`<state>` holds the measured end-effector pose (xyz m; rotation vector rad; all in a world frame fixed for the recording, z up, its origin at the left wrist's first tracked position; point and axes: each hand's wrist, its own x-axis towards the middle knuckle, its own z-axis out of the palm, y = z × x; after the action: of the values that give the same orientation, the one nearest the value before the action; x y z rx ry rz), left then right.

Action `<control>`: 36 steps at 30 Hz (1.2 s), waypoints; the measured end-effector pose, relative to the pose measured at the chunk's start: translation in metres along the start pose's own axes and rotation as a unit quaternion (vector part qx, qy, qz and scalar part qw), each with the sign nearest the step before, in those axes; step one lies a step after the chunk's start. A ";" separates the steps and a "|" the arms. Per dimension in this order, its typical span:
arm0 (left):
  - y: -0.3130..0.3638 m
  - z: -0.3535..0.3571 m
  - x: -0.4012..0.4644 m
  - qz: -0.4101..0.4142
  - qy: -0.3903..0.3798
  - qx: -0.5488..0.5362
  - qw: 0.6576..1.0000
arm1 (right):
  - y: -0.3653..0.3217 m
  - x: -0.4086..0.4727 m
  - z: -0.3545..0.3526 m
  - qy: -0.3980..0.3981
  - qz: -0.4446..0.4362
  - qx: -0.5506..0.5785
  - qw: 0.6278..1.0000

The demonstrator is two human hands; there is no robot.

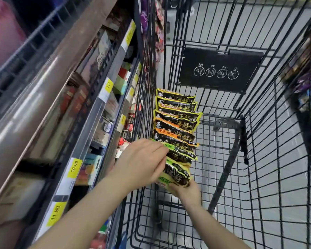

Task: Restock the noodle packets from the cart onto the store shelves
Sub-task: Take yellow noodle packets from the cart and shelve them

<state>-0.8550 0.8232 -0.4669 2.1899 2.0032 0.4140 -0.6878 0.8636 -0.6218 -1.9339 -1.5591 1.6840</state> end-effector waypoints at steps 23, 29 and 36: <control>0.006 0.114 0.034 -0.494 -0.190 -0.180 0.829 | -0.079 -0.011 -0.163 0.073 -0.108 0.108 0.986; -0.004 0.137 0.041 -0.581 -0.111 -0.261 0.763 | -0.074 -0.002 -0.168 0.061 -0.114 0.086 0.988; -0.003 0.151 0.041 -0.604 -0.015 -0.358 0.712 | -0.076 0.005 -0.175 0.062 -0.130 0.100 0.985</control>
<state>-0.8096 0.8760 -0.6075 0.2331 2.1811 0.7108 -0.5950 0.9874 -0.5102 -1.6251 -1.4619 1.5166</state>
